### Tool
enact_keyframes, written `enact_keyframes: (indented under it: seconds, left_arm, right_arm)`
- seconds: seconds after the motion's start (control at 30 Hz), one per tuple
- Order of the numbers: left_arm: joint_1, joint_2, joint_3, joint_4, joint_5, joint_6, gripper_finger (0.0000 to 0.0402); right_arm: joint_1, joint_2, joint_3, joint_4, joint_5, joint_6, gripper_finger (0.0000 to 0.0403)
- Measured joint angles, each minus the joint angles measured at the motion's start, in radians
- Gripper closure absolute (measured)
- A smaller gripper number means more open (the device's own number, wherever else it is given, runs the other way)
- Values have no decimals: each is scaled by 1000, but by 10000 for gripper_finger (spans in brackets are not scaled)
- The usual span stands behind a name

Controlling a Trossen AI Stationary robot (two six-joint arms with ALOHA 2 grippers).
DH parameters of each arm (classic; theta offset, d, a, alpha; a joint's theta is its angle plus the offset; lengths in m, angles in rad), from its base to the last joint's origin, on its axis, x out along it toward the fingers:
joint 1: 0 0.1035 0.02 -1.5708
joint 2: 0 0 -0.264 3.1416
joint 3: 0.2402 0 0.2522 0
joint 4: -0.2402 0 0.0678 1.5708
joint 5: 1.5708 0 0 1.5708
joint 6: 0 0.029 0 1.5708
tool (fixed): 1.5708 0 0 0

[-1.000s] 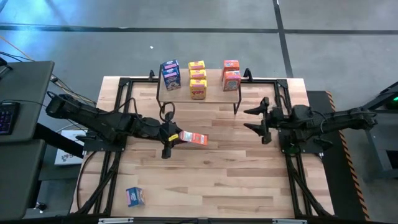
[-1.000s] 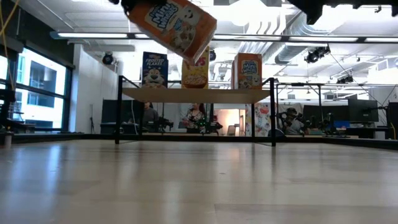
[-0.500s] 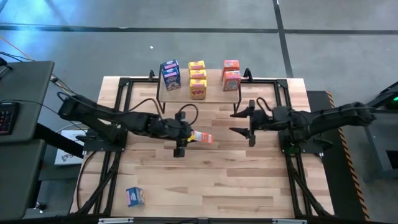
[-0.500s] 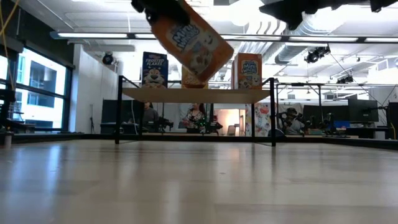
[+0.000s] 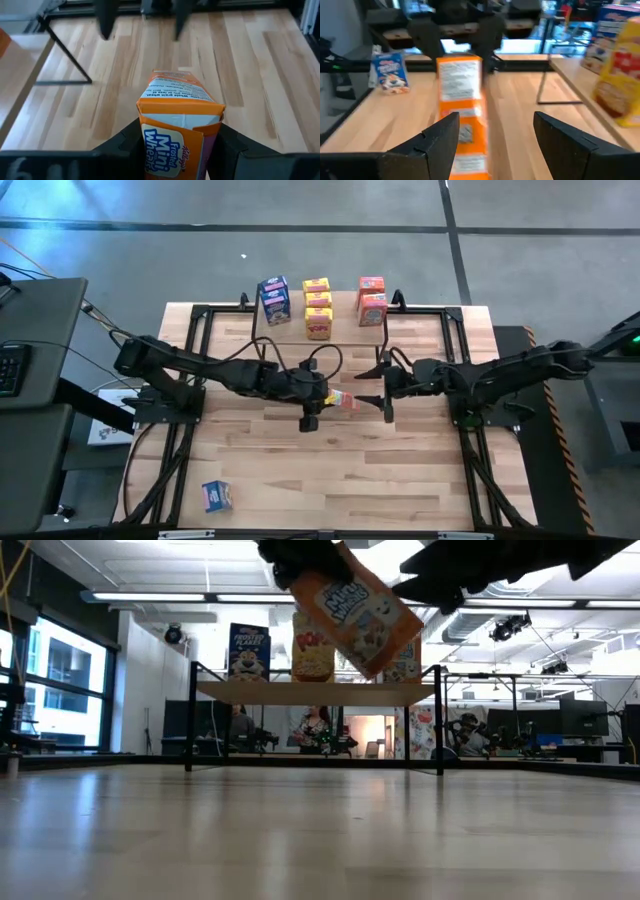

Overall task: Stack cereal on shelf
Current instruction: Put the orange cereal box and aligned with the other orange cereal boxes on the shelf

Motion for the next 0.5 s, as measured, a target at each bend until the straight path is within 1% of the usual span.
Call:
enact_keyframes:
  seconds: [0.07, 0.13, 0.2, 0.3, 0.5]
  left_arm:
    - [8, 10, 14, -27, 0, -7, 260]
    - [15, 29, 30, -7, 0, -7, 260]
    - [21, 37, 36, -30, 0, -7, 260]
    - [22, 49, 45, -23, -1, -7, 260]
    - [23, 47, 43, -22, -2, -7, 260]
  right_arm:
    - [0, 27, 0, 20, -32, 0, 155]
    - [0, 50, -1, 40, -53, 2, 155]
    - [1, 72, 0, 57, -53, 1, 155]
    - [0, 103, -1, 88, -49, 0, 155]
    - [0, 118, -2, 106, -49, 2, 155]
